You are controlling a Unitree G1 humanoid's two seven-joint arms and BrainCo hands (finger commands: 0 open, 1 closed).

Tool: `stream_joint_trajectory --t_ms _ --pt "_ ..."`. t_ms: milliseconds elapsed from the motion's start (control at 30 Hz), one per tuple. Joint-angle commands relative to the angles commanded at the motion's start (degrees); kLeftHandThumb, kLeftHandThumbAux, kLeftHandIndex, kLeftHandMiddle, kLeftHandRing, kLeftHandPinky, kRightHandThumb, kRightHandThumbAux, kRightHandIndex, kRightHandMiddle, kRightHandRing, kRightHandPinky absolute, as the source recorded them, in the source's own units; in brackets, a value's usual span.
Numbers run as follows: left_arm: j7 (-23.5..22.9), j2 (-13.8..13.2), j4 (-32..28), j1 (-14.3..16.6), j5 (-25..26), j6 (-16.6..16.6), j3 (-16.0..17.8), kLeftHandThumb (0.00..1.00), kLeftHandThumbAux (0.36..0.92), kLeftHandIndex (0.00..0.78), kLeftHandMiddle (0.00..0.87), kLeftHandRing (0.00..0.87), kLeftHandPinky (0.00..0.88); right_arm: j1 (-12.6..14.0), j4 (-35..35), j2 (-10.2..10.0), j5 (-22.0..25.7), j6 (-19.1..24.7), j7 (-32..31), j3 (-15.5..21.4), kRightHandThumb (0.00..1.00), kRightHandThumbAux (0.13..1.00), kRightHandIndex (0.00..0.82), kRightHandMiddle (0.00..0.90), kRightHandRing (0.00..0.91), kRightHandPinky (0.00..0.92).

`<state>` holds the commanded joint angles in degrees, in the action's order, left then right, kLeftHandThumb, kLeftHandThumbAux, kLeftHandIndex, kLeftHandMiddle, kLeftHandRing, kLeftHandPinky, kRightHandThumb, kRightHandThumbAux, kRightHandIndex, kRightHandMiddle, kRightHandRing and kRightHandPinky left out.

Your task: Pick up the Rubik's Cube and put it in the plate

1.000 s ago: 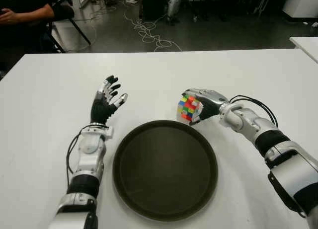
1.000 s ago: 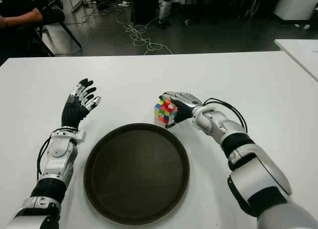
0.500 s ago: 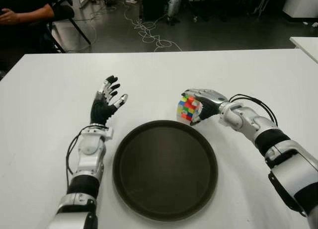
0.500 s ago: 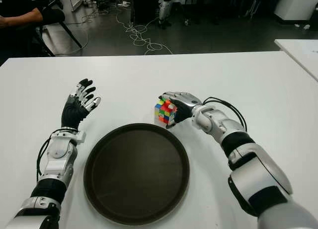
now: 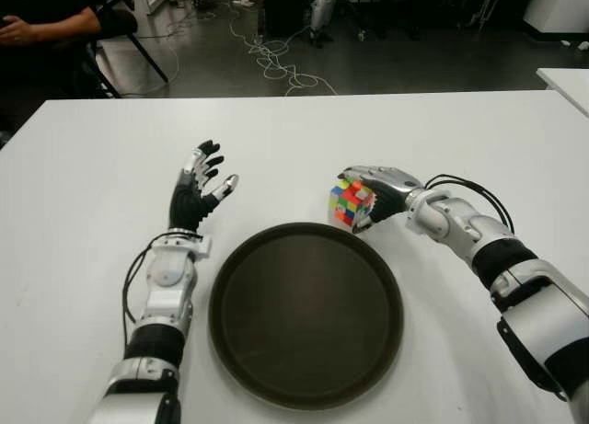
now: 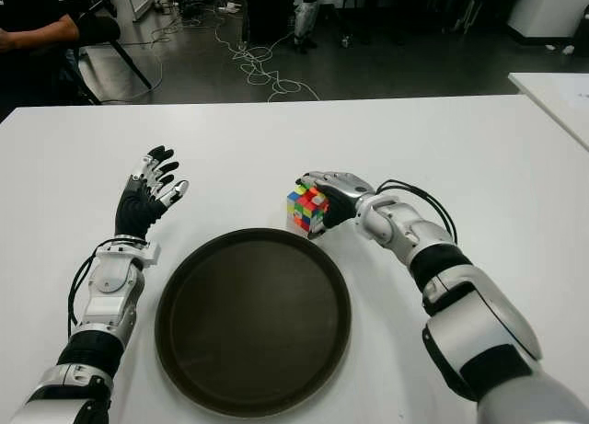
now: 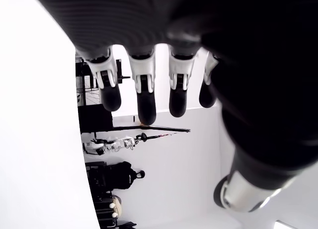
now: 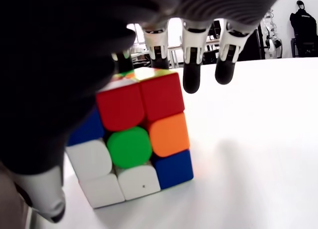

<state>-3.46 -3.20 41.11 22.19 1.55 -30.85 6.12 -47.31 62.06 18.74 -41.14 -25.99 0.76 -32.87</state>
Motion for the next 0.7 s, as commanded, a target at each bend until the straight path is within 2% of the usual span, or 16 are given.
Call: stream_joint_trajectory --t_ms 700 --pt "0.88 0.12 -0.72 -0.23 -0.77 0.02 -0.45 0.024 0.73 0.074 0.15 0.134 0.102 -0.1 0.03 0.2 0.02 0.09 -0.84 -0.49 0.0 0.697 0.087 0.091 0.11 0.109"
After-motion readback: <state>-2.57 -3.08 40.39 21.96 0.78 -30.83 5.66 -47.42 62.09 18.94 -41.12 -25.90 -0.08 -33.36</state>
